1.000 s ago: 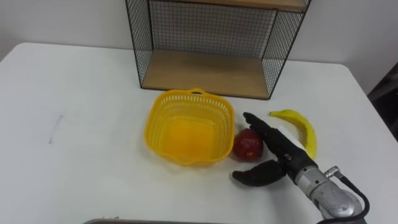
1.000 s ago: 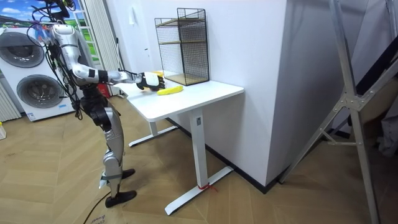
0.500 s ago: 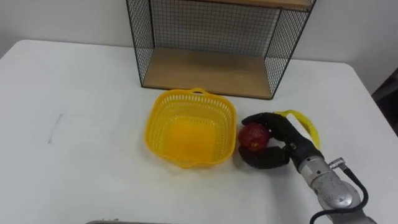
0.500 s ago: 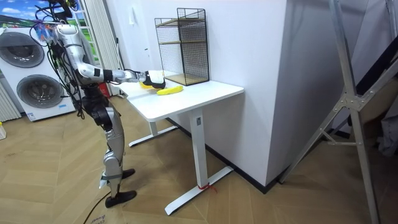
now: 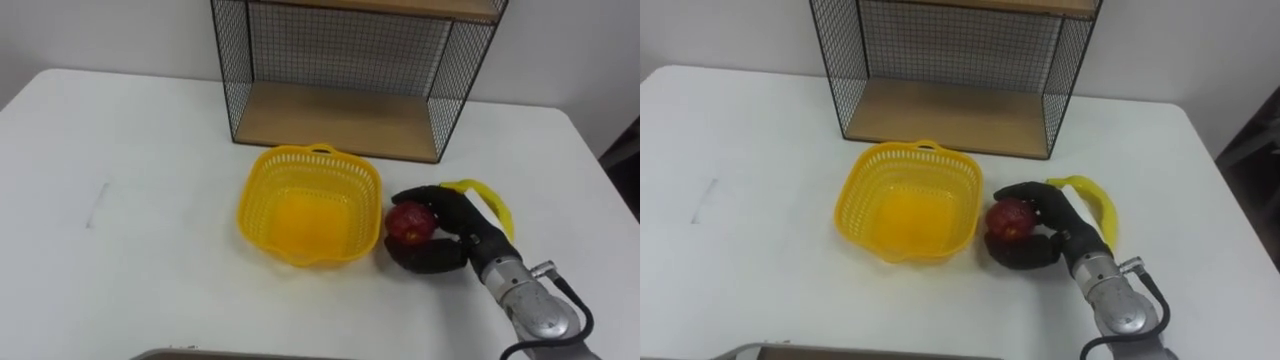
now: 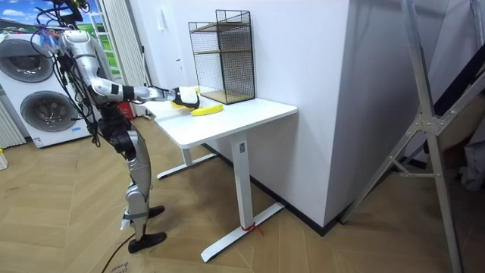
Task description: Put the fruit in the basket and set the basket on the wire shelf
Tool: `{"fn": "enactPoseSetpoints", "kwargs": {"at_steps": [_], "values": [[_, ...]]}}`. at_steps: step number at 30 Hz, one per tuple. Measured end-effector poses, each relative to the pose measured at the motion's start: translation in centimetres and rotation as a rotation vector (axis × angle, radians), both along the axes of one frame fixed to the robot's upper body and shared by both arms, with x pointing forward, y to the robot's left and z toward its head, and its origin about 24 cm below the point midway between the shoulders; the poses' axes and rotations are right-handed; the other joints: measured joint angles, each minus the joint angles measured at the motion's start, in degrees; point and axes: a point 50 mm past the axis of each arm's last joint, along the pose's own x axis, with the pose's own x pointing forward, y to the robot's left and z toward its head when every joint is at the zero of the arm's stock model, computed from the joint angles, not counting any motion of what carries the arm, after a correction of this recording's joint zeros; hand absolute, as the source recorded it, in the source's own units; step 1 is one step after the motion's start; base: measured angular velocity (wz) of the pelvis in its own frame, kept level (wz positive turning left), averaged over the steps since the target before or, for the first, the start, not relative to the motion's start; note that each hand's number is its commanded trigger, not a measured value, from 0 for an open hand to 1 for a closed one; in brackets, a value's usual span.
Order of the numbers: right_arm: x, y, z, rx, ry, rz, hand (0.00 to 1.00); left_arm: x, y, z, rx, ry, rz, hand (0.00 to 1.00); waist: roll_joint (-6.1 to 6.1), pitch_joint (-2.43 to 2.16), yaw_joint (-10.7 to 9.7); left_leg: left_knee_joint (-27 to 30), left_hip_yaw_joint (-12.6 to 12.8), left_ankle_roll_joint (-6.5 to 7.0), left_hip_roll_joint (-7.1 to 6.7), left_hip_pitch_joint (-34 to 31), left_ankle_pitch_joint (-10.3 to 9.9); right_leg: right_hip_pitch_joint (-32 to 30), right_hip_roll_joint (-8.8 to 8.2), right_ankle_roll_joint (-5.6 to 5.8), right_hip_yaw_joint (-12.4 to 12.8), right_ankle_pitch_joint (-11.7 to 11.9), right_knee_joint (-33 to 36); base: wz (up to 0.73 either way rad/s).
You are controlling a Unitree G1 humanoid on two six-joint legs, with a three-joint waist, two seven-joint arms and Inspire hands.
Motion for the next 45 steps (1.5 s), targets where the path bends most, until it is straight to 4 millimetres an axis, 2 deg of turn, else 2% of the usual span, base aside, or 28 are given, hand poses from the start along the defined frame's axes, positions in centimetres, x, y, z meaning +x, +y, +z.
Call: {"fn": "enactPoseSetpoints", "kwargs": {"at_steps": [8, 15, 18, 22, 26, 34, 37, 40, 43, 45], "values": [[-0.1, -0.4, -0.2, 0.037, 0.013, -0.027, 1.00, -0.3, 0.0, 0.0, -0.003, 0.007, 0.004, 0.00, -0.01, 0.00, -0.3, 0.0, 0.0, 0.10, -0.09, 0.3, 0.0, 0.6, -0.06, 0.05, 0.1, 0.0, -0.2, 0.00], [0.3, -0.8, 1.1, 0.035, -0.048, -0.045, 1.00, -0.6, 0.0, -0.1, -0.019, 0.020, 0.011, 0.00, -0.12, 0.01, -0.4, 0.1, 0.6, 0.14, -0.08, 0.1, 0.0, 0.0, -0.04, 0.11, 1.1, 0.0, -0.3, -0.04], [0.8, -0.5, 2.6, 0.038, -0.118, -0.039, 1.00, -0.5, 0.0, -0.1, -0.020, 0.016, 0.018, 0.00, 0.37, 0.00, -1.1, 0.2, 0.4, 0.15, -0.09, -0.3, 0.0, -0.2, -0.04, 0.13, 0.9, 0.0, -0.1, 0.01], [1.4, -0.4, 5.5, 0.045, -0.252, -0.053, 1.00, -0.5, -0.2, -0.1, -0.023, 0.016, 0.018, 0.00, 1.47, 0.34, -1.2, -0.2, 0.5, 0.14, -0.07, -0.1, 0.0, -0.5, -0.03, 0.14, 1.0, 0.1, -0.1, 0.00], [1.9, -0.3, 6.7, 0.084, -0.307, -0.071, 1.00, -0.6, -0.2, -0.1, -0.022, 0.017, 0.019, 0.00, 1.74, 0.31, -1.2, -0.4, 0.6, 0.14, -0.07, 0.2, 0.0, -0.4, -0.03, 0.14, 1.0, 0.0, -0.1, -0.01], [2.3, 0.2, 8.0, 0.114, -0.366, -0.059, 1.00, -0.7, -0.2, -0.1, -0.022, 0.020, 0.019, 0.00, 1.14, 0.21, -0.9, -0.5, 1.1, 0.16, -0.05, 0.1, 0.0, -0.9, -0.06, 0.15, 1.6, 0.0, -0.1, -0.02], [2.3, 0.9, 9.4, 0.076, -0.425, -0.016, 1.00, -0.5, -0.2, -0.1, -0.024, 0.017, 0.017, 0.00, 0.96, -0.09, -0.1, -0.8, 1.1, 0.19, 0.00, -0.2, 0.1, -1.4, 0.04, 0.13, 1.9, 0.0, 0.0, -0.05], [2.2, 2.2, 10.0, 0.076, -0.441, 0.055, 1.00, -0.3, -0.2, -0.1, -0.029, 0.012, 0.014, 0.00, 0.48, -0.35, 0.2, -0.9, 0.8, 0.19, -0.02, -0.1, 0.1, -1.2, 0.06, 0.13, 1.7, 0.1, 0.0, 0.03], [2.3, 3.7, 9.9, 0.056, -0.421, 0.160, 1.00, 0.1, -0.3, -0.1, -0.039, 0.009, 0.003, 0.00, 0.02, -0.21, 0.2, -1.0, 0.6, 0.19, -0.06, 0.0, 0.1, -0.9, 0.05, 0.14, 1.6, 0.1, 0.0, 0.04], [2.2, 4.2, 9.8, 0.050, -0.402, 0.206, 1.00, 0.6, -0.4, -0.1, -0.047, 0.005, -0.011, 0.00, -0.21, 0.10, 0.6, -1.1, 0.5, 0.19, -0.08, 0.0, 0.1, -0.6, 0.05, 0.13, 1.5, 0.1, 0.0, 0.02]]}}
